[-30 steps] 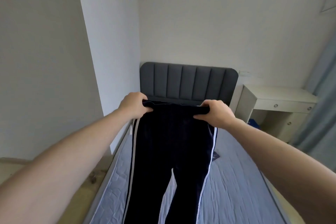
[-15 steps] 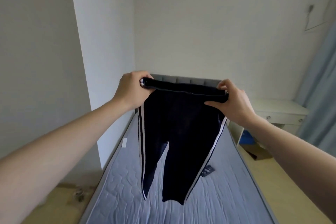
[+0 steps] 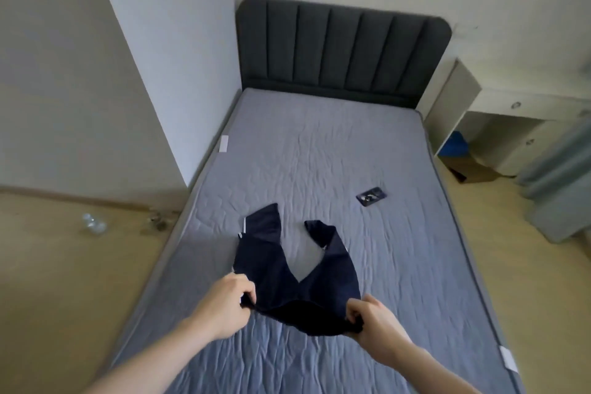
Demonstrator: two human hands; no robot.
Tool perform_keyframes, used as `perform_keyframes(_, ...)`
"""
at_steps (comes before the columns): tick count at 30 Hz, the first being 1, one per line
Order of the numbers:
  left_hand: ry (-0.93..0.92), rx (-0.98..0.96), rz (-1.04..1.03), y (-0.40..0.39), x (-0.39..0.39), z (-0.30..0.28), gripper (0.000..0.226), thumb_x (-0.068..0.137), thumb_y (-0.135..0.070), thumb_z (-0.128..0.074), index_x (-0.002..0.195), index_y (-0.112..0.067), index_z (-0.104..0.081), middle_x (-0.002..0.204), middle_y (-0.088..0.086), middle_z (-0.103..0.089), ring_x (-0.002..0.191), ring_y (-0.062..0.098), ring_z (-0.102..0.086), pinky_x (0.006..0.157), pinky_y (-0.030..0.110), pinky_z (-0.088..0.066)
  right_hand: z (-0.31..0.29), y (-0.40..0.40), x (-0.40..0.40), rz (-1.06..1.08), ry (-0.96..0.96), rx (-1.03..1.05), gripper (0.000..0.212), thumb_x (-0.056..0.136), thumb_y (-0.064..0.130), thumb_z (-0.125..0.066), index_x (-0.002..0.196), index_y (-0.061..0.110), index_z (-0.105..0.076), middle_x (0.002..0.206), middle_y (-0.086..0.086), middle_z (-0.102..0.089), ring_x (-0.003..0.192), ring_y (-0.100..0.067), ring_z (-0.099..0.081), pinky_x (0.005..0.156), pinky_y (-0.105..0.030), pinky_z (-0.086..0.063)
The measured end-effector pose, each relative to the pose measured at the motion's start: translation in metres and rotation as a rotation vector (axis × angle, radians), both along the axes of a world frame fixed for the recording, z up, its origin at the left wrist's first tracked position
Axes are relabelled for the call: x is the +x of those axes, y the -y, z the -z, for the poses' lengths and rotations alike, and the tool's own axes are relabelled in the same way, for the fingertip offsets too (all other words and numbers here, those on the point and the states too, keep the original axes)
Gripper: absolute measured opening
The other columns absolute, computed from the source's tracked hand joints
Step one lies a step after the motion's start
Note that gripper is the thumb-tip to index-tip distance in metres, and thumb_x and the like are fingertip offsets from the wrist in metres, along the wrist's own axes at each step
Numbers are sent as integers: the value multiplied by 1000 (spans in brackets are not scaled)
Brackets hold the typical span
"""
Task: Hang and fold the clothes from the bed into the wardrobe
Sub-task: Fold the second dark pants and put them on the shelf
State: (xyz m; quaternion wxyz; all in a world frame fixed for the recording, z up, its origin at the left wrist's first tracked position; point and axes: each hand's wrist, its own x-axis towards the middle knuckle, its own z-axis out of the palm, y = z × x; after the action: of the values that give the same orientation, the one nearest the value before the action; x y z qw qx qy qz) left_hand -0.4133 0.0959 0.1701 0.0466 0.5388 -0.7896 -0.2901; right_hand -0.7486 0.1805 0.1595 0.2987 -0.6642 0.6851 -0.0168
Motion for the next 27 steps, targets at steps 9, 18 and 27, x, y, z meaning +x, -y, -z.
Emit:
perform_keyframes(9, 182, 171, 122, -85, -16, 218, 25, 89, -12, -59, 98, -32, -70, 102, -19, -52, 100, 3, -44, 87, 17, -40, 227, -76, 13, 51, -27, 346, 27, 80, 11, -55, 74, 29, -37, 96, -1, -50, 90, -25, -53, 71, -32, -42)
perform_keyframes(18, 307, 195, 559, -114, -63, 335, 34, 86, 4, -51, 104, -21, -63, 120, -4, -44, 114, 19, -41, 94, 26, -40, 364, -160, 13, 136, 47, 547, 31, 76, 10, -61, 72, 31, -38, 94, 3, -53, 89, -19, -53, 66, -25, -42)
perform_keyframes(27, 281, -31, 1144, -147, -209, 359, 22, 90, -4, -61, 103, -18, -72, 103, -3, -68, 108, 22, -51, 95, 32, -45, 389, -192, -47, 307, 40, 653, 25, 84, 12, -68, 93, 34, -61, 113, 9, -55, 109, -15, -59, 84, -25, -47)
